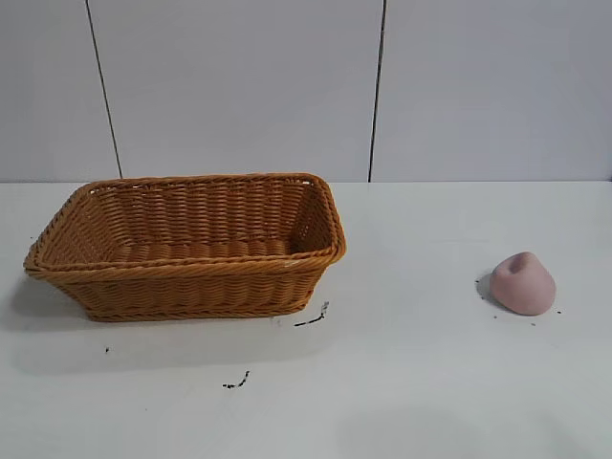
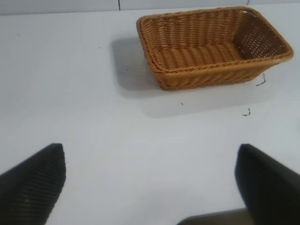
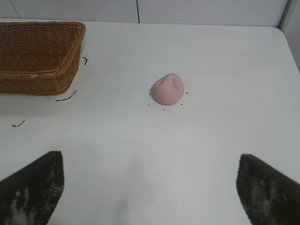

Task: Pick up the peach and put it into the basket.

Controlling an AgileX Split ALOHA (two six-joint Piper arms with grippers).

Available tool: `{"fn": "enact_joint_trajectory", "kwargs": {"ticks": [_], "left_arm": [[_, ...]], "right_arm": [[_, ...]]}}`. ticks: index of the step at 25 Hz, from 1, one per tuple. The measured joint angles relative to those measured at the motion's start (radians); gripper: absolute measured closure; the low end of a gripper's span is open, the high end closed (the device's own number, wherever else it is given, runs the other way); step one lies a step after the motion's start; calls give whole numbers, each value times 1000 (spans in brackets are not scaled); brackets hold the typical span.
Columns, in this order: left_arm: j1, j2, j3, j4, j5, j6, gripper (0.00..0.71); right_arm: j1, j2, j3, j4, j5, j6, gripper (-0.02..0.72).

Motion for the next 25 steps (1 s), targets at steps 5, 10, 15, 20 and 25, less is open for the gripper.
{"fn": "enact_joint_trajectory", "kwargs": {"ticks": [5, 10, 15, 20, 25], "left_arm": [[0, 0, 0, 0, 0, 0, 16], [0, 0, 0, 0, 0, 0, 16], [0, 0, 0, 0, 0, 0, 16], [0, 0, 0, 0, 0, 0, 16], [0, 0, 0, 0, 0, 0, 16]], "right_arm": [[0, 154, -70, 0, -120, -19, 8], [0, 478, -203, 8, -142, -21, 8], [0, 835, -392, 48, -149, -21, 8], [0, 1145, -587, 67, -146, -21, 8], [0, 1425, -735, 65, -87, -21, 8]]}}
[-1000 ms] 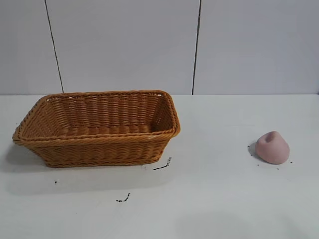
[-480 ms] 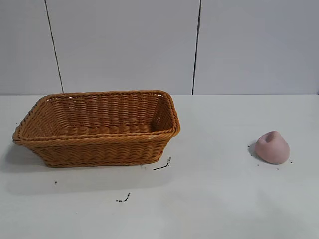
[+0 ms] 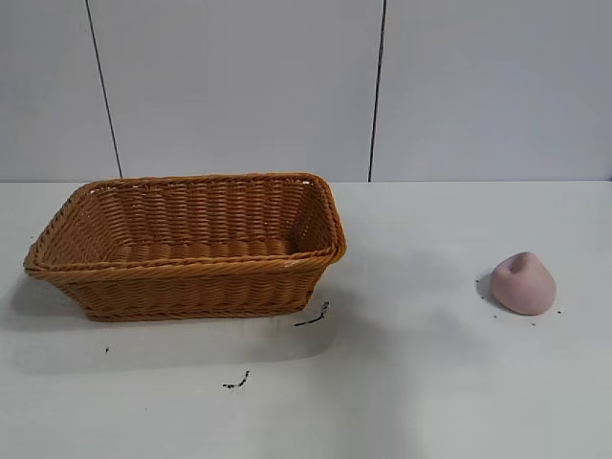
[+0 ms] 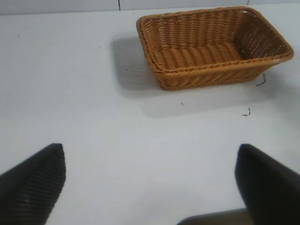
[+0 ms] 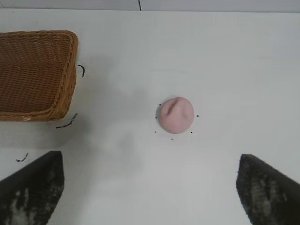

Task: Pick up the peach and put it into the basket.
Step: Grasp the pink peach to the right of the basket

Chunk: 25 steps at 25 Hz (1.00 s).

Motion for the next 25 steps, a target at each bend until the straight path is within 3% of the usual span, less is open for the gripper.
{"fn": "enact_joint_trajectory", "kwargs": {"ticks": [6, 16, 25], "left_arm": [[0, 0, 0, 0, 0, 0, 16], [0, 0, 0, 0, 0, 0, 16], [0, 0, 0, 0, 0, 0, 16]], "right_arm": [[0, 284, -106, -9, 11, 0, 8], [0, 570, -125, -20, -144, 0, 8], [0, 677, -126, -38, -183, 0, 8]]}}
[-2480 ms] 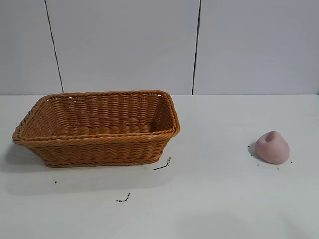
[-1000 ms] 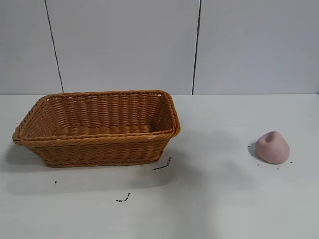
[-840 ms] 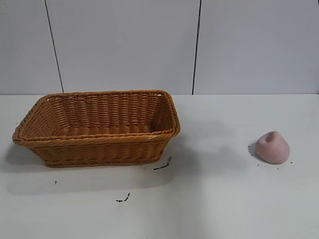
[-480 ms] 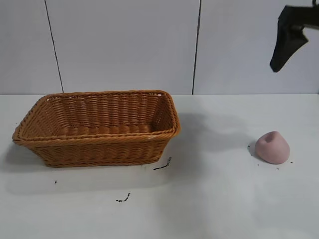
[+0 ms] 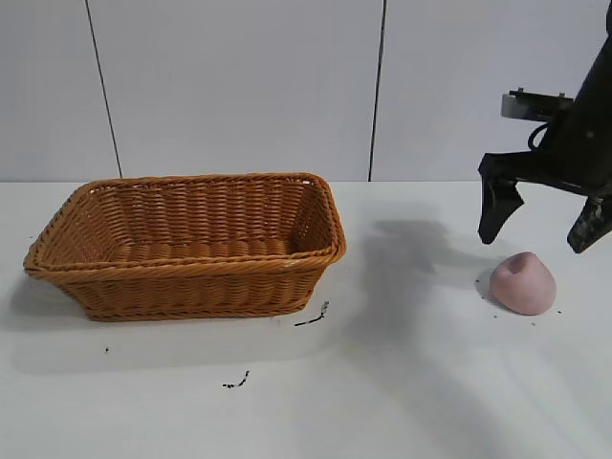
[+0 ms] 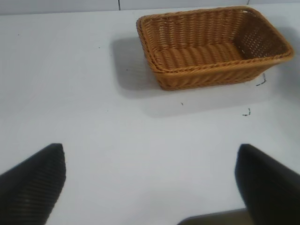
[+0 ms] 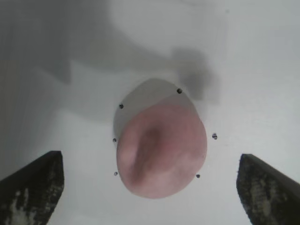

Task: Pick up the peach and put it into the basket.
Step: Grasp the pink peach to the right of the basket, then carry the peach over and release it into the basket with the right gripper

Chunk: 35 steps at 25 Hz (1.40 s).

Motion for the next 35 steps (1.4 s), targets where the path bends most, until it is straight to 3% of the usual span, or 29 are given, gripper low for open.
{"fn": "enact_joint_trajectory", "kwargs": {"ticks": [4, 6, 7, 11, 13, 18, 26, 35], "left_arm": [[0, 0, 0, 0, 0, 0, 16], [0, 0, 0, 0, 0, 0, 16], [0, 0, 0, 0, 0, 0, 16], [0, 0, 0, 0, 0, 0, 16], [0, 0, 0, 0, 0, 0, 16], [0, 0, 0, 0, 0, 0, 16], [0, 0, 0, 0, 0, 0, 16], [0, 0, 0, 0, 0, 0, 16]], "right_arm": [[0, 29, 0, -2, 0, 0, 8], [0, 32, 0, -8, -1, 0, 69], [0, 32, -1, -13, -4, 0, 134], [0, 28, -4, -49, 4, -3, 582], [0, 13, -6, -78, 11, -3, 698], [0, -40, -58, -111, 80, -3, 712], [39, -100, -385, -72, 374, -3, 712], [209, -56, -705, -64, 433, 61, 712]]}}
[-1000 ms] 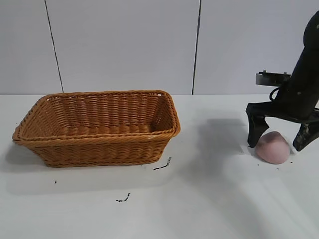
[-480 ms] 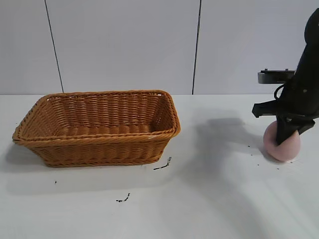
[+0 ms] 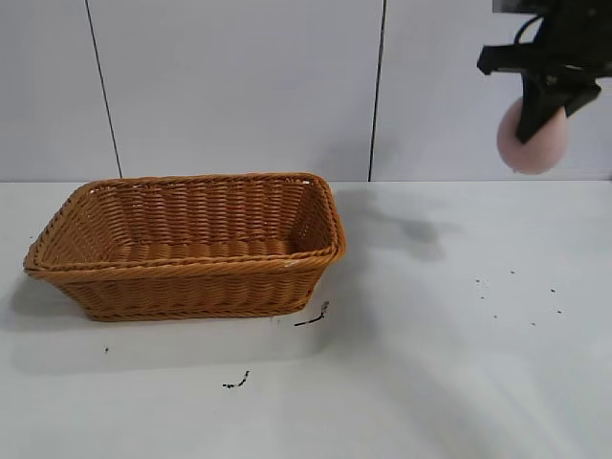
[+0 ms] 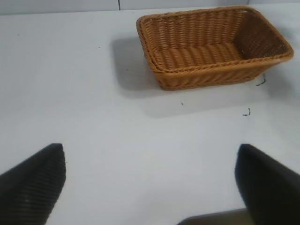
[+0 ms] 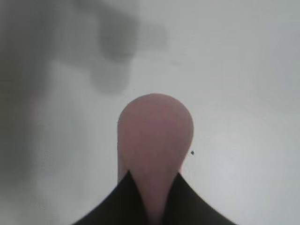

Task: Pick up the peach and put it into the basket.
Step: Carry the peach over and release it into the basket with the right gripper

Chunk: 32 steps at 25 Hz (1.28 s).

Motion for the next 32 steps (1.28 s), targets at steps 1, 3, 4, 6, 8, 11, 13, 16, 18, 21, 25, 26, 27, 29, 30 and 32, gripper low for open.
{"fn": "enact_joint_trajectory", "kwargs": {"ticks": [1, 3, 4, 6, 8, 11, 13, 16, 18, 21, 25, 26, 27, 29, 30, 32], "left_arm": [[0, 0, 0, 0, 0, 0, 16], [0, 0, 0, 0, 0, 0, 16], [0, 0, 0, 0, 0, 0, 16], [0, 0, 0, 0, 0, 0, 16], [0, 0, 0, 0, 0, 0, 16], [0, 0, 0, 0, 0, 0, 16], [0, 0, 0, 0, 0, 0, 16], [0, 0, 0, 0, 0, 0, 16], [0, 0, 0, 0, 0, 0, 16], [0, 0, 0, 0, 0, 0, 16], [0, 0, 0, 0, 0, 0, 16], [0, 0, 0, 0, 0, 0, 16], [0, 0, 0, 0, 0, 0, 16], [0, 0, 0, 0, 0, 0, 16], [0, 0, 0, 0, 0, 0, 16], [0, 0, 0, 0, 0, 0, 16]], "right_arm": [[18, 12, -21, 2, 3, 7, 712], [65, 31, -54, 10, 6, 7, 712], [92, 38, -64, 13, 5, 7, 712], [144, 48, -70, 15, -5, 7, 712], [202, 57, -71, 20, -27, 7, 712], [279, 85, -71, 25, -75, 7, 712], [320, 112, -71, 26, -112, 7, 712], [371, 167, -71, 26, -166, 7, 712], [396, 209, -71, 26, -211, 7, 712], [417, 279, -71, 26, -273, 7, 712], [427, 371, -71, 25, -330, 7, 712], [428, 390, -71, 24, -340, 7, 712], [431, 406, -71, 23, -345, 7, 707], [431, 426, -71, 22, -346, 7, 653], [431, 433, -71, 22, -346, 7, 605], [431, 435, -71, 22, -341, -4, 412]]}}
